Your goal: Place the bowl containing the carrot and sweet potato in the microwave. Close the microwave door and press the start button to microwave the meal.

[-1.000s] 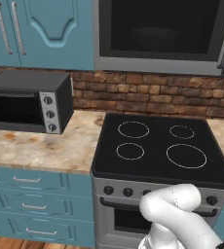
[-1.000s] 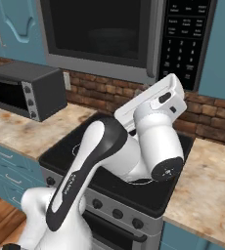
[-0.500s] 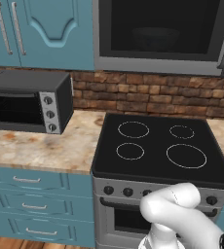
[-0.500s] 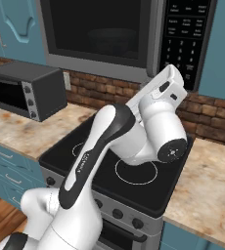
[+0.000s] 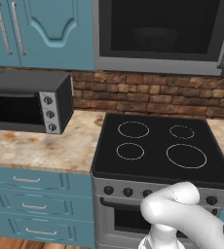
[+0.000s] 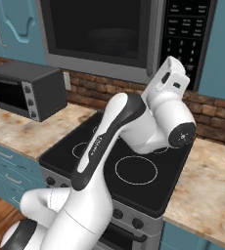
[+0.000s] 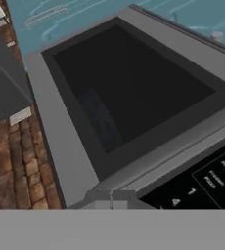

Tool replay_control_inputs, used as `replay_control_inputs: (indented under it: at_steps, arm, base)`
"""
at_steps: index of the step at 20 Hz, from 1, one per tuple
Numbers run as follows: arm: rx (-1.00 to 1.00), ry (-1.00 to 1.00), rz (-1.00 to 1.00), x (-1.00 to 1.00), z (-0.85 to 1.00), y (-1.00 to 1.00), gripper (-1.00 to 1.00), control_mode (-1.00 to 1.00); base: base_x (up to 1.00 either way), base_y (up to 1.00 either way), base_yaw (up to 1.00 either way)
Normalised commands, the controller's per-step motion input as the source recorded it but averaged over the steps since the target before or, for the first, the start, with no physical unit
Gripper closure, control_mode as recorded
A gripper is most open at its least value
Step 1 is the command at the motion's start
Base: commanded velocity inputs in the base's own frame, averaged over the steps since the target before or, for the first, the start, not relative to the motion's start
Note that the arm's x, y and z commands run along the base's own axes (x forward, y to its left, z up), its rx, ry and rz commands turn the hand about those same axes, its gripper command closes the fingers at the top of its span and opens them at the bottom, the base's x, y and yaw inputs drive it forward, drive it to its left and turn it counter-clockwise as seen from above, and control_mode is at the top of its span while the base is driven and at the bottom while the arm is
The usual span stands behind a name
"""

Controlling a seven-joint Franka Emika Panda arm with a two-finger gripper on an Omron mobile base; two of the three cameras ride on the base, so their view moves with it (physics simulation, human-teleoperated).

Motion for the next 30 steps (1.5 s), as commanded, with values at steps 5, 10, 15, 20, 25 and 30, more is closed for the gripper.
replay_control_inputs:
  at_steps: [5, 10, 15, 20, 25, 30]
  arm:
    - [-0.08, 0.0, -0.08, 0.33, 0.0, -0.07, 1.0, -1.0]
    - [-0.06, 0.0, -0.05, 0.2, -0.03, 0.0, 1.0, -1.0]
    - [-0.07, 0.0, -0.05, 0.17, -0.18, 0.0, 1.0, -1.0]
    - [-0.01, 0.0, -0.07, 0.26, -0.02, -0.11, 1.0, -1.0]
    - [-0.01, 0.0, -0.07, 0.29, -0.01, -0.11, 1.0, -1.0]
    - [-0.02, 0.0, -0.07, 0.36, -0.08, -0.08, 1.0, -1.0]
  base:
    - [0.0, 0.0, 0.0]
    - [0.0, 0.0, 0.0]
    - [0.0, 0.0, 0.0]
    - [0.0, 0.0, 0.0]
    - [0.0, 0.0, 0.0]
    - [0.0, 0.0, 0.0]
